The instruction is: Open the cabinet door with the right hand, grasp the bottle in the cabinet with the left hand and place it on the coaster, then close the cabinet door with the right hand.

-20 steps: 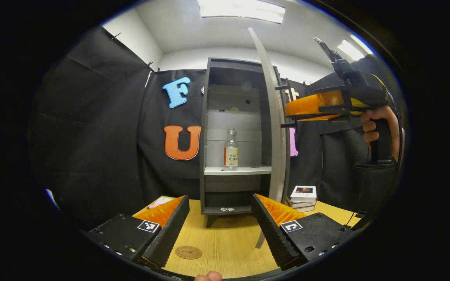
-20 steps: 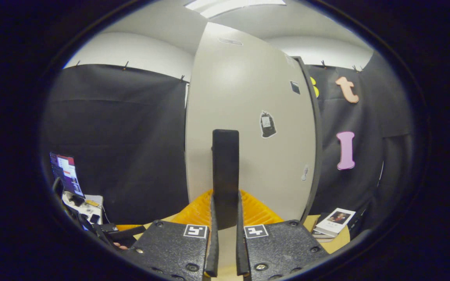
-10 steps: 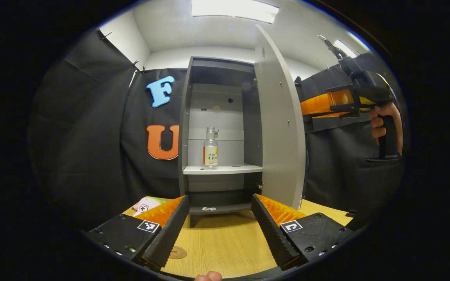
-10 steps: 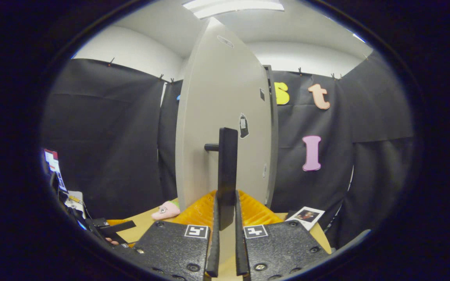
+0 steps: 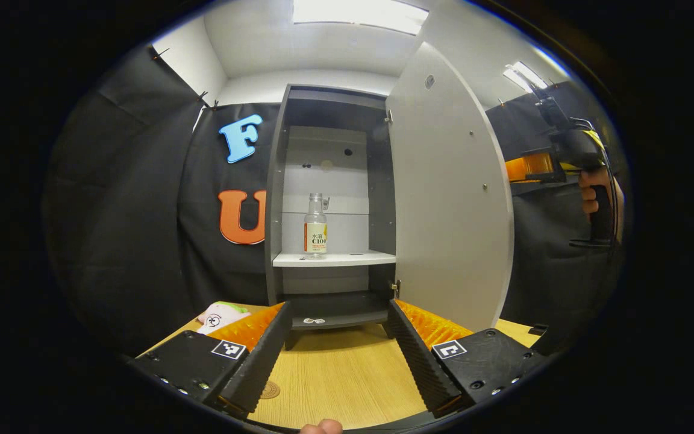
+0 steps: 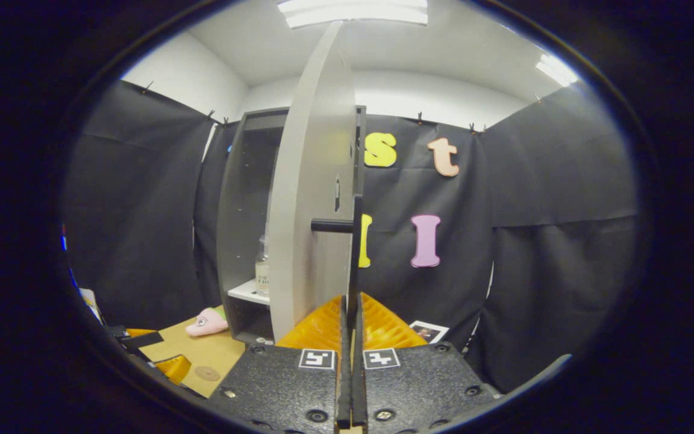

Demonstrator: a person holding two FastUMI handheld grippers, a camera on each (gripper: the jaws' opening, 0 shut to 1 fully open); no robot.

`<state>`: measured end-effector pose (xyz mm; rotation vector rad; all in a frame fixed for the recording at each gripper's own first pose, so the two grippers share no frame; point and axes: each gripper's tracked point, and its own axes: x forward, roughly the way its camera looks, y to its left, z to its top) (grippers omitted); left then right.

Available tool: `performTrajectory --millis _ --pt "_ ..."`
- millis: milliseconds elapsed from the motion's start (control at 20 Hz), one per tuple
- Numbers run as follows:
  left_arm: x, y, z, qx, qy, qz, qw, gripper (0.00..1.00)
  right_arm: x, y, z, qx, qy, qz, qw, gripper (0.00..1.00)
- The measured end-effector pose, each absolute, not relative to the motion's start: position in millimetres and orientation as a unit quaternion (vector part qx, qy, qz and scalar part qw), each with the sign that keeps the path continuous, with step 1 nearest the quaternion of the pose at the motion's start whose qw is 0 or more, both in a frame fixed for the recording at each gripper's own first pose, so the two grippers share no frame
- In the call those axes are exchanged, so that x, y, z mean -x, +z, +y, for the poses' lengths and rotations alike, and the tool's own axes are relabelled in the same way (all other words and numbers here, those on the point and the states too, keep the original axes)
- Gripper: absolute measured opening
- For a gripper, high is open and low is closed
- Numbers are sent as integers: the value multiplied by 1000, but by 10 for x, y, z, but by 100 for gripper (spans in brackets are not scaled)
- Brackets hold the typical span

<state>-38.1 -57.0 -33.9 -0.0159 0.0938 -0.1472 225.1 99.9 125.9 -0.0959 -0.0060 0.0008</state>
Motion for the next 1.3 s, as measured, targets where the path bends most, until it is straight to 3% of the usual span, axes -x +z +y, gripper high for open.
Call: performTrajectory --millis 50,100,650,1000,1050,1150,1200,1250,1300 --pt "378 -349 -580 8 -75 47 996 100 -2264 1257 932 49 -9 -2 999 4" --pt "370 -352 -595 7 -76 48 996 96 -2266 1260 883 44 -9 -1 999 4" --pt "299 -382 -624 8 -71 50 996 96 -2066 1093 628 -5 18 16 1000 4" --pt "287 -443 -823 10 -85 61 994 96 -1960 669 380 15 -17 34 999 4" --pt "286 -440 -841 8 -87 60 994 100 -1965 640 378 19 -18 30 999 4" --pt "283 -418 -857 3 -89 57 994 96 -1971 584 323 40 -31 27 998 4" --pt "279 -416 -854 1 -88 56 995 96 -1981 557 307 50 -34 27 998 34" --pt "277 -414 -849 -1 -87 56 995 100 -2004 524 329 55 -34 27 998 43" --pt "275 -411 -835 -2 -84 56 995 96 -2012 513 352 55 -29 26 998 51"
